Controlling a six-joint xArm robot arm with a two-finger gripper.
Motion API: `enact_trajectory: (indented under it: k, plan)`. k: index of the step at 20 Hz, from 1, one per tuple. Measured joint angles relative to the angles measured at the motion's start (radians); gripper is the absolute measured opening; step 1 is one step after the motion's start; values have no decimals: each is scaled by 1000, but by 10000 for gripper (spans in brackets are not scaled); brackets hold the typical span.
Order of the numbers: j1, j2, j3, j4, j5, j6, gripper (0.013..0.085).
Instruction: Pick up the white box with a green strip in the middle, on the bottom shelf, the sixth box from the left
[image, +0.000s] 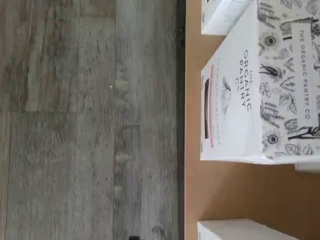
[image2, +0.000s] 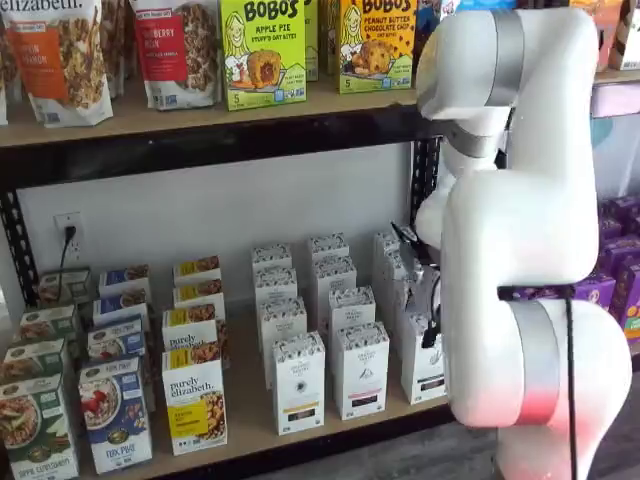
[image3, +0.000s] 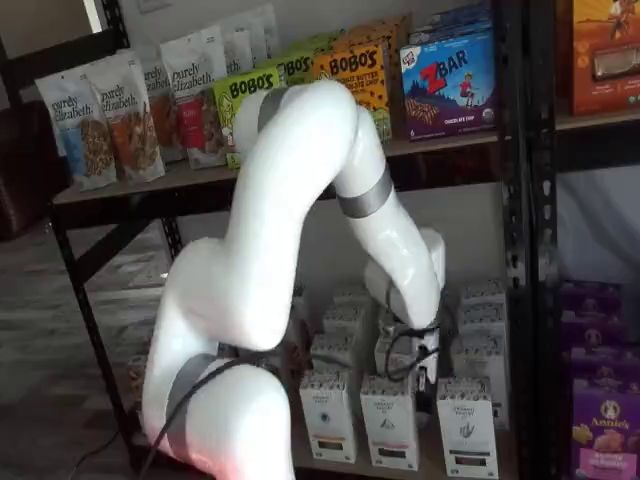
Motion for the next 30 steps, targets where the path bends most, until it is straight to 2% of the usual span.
enact_trajectory:
  k: [3,9,16,23,26,30]
  plan:
    - [-3,17,-33,-43,30,40,850]
    - [1,52,-80,-37,31,40,850]
    - [-15,99,-125,-110,-1,88,850]
    - [-22,159,-200,-139,-7,107,850]
    - [-27,192,-242,-190,-5,149,850]
    - [-36,241,-308,-317,9,258,850]
